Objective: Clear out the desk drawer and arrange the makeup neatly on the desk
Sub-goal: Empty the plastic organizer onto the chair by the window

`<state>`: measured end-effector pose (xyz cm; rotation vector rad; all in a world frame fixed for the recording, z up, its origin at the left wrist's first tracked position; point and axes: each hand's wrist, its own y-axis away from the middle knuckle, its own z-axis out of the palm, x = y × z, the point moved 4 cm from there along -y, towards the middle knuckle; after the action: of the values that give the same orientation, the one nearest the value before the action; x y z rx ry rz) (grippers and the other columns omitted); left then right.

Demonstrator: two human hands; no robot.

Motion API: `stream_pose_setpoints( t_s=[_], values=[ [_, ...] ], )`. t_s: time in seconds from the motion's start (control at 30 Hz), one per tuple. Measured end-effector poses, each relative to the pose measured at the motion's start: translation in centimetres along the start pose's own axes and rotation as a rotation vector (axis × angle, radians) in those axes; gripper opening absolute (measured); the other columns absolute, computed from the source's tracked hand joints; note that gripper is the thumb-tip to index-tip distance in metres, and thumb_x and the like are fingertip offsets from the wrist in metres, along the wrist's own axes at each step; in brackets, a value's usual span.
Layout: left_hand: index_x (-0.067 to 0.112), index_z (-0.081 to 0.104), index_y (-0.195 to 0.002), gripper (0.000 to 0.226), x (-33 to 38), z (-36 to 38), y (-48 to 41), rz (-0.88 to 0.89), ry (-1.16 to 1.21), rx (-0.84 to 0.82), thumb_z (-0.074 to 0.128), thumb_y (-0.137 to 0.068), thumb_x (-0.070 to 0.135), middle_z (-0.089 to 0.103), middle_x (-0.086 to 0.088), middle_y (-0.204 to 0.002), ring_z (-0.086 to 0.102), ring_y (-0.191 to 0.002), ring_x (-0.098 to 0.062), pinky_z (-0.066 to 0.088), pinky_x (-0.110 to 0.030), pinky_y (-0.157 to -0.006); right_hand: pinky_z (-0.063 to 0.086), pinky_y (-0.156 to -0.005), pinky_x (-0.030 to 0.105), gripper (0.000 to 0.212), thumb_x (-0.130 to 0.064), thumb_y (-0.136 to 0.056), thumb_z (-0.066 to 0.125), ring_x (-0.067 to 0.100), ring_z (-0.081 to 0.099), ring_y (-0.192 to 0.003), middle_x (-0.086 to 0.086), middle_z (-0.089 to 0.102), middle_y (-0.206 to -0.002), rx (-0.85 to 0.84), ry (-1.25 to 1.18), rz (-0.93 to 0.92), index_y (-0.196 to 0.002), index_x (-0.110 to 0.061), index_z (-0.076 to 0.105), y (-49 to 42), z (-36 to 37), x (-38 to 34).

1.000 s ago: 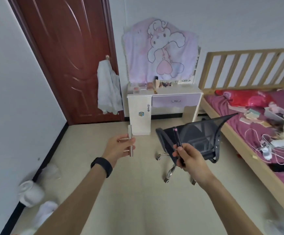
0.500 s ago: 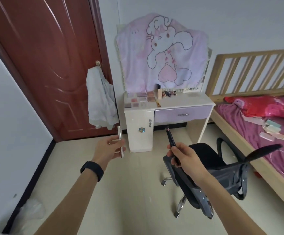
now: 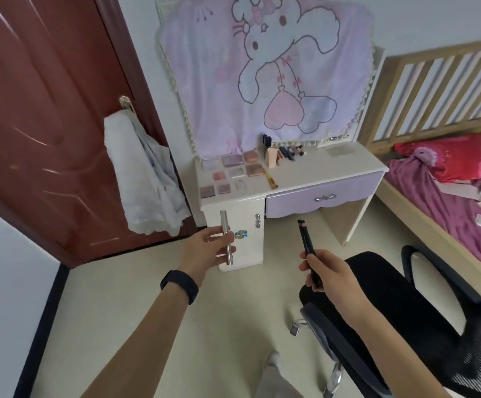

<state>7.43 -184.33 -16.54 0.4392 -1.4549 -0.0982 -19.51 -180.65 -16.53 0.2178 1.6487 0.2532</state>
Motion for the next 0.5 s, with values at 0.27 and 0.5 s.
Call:
stream_pose_setpoints(
  t_s=[0.27, 0.5],
  values=[
    [0.007, 0.067, -0.113, 0.029, 2.4, 3.4, -16.5, -0.112, -0.011, -0.033, 0.077, -0.086, 0.014, 0.077, -0.007, -0.089, 0.075, -0.082, -0.026, 0.060, -0.033, -0.069, 0.042, -0.061, 0.030, 0.020, -0.011, -0.105, 0.049, 0.016, 0.057, -0.061, 0.003, 0.069, -0.082, 0.052, -0.070, 0.082, -0.107, -0.009, 0.068, -17.3, 1.5, -2.1],
    [0.009, 0.069, -0.111, 0.027, 2.7, 6.0, -28.0, -0.209, -0.049, -0.096, 0.078, -0.085, 0.013, 0.077, -0.012, -0.094, 0.074, -0.089, -0.034, 0.060, -0.032, -0.068, 0.040, -0.056, 0.027, 0.019, -0.009, -0.104, 0.049, 0.015, 0.055, -0.056, 0.004, 0.069, -0.081, 0.113, -0.072, 0.209, -0.105, -0.008, 0.068, -28.5, 2.5, -1.4]
  ],
)
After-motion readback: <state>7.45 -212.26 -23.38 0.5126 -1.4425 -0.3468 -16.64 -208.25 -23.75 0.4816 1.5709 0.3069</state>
